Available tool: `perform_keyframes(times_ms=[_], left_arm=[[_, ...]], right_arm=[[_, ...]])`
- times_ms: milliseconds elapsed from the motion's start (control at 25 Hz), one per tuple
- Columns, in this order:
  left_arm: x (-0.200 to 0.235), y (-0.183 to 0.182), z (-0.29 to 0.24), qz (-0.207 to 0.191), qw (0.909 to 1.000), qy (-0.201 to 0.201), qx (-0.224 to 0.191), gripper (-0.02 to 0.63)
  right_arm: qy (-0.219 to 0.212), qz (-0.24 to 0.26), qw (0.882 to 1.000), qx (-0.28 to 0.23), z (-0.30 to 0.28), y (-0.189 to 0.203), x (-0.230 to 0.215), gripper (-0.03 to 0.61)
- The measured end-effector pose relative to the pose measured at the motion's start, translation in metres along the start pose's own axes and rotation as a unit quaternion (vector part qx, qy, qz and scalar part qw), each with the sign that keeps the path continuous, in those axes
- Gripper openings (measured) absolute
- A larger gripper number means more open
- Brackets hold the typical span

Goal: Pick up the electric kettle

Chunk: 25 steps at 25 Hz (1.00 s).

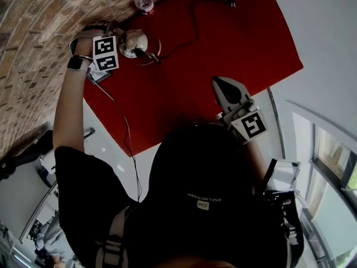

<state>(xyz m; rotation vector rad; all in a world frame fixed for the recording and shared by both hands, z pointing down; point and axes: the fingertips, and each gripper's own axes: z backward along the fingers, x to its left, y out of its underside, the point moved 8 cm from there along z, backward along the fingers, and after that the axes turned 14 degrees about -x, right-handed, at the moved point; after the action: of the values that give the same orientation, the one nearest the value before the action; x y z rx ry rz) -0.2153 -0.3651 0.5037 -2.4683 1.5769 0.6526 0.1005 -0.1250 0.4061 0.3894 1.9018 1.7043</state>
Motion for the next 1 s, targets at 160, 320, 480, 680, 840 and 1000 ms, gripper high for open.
perform_keyframes(times_ms=[160, 320, 480, 680, 840, 1000], left_arm=[[-0.012, -0.001, 0.006, 0.011, 0.9999, 0.001, 0.013, 0.187], [-0.022, -0.002, 0.011, 0.03, 0.9993, -0.002, 0.021, 0.181], [-0.033, -0.005, 0.017, 0.043, 0.9986, -0.01, 0.028, 0.173], [-0.045, -0.006, 0.022, 0.066, 0.9972, -0.011, 0.032, 0.163], [-0.057, -0.008, 0.027, 0.092, 0.9953, -0.019, 0.023, 0.163], [-0.067, -0.01, 0.031, 0.115, 0.9928, -0.028, 0.02, 0.163]], right_arm=[[-0.006, 0.001, 1.0, -0.005, 0.0, -0.002, 0.004, 0.008], [-0.013, 0.003, 1.0, -0.005, 0.001, -0.001, 0.006, 0.008], [-0.019, 0.003, 1.0, -0.006, 0.003, -0.001, 0.009, 0.008], [-0.029, 0.004, 1.0, -0.007, 0.004, -0.001, 0.011, 0.008], [-0.037, 0.004, 0.999, -0.008, 0.006, 0.0, 0.015, 0.008], [-0.045, 0.005, 0.999, -0.007, 0.007, 0.001, 0.018, 0.008]])
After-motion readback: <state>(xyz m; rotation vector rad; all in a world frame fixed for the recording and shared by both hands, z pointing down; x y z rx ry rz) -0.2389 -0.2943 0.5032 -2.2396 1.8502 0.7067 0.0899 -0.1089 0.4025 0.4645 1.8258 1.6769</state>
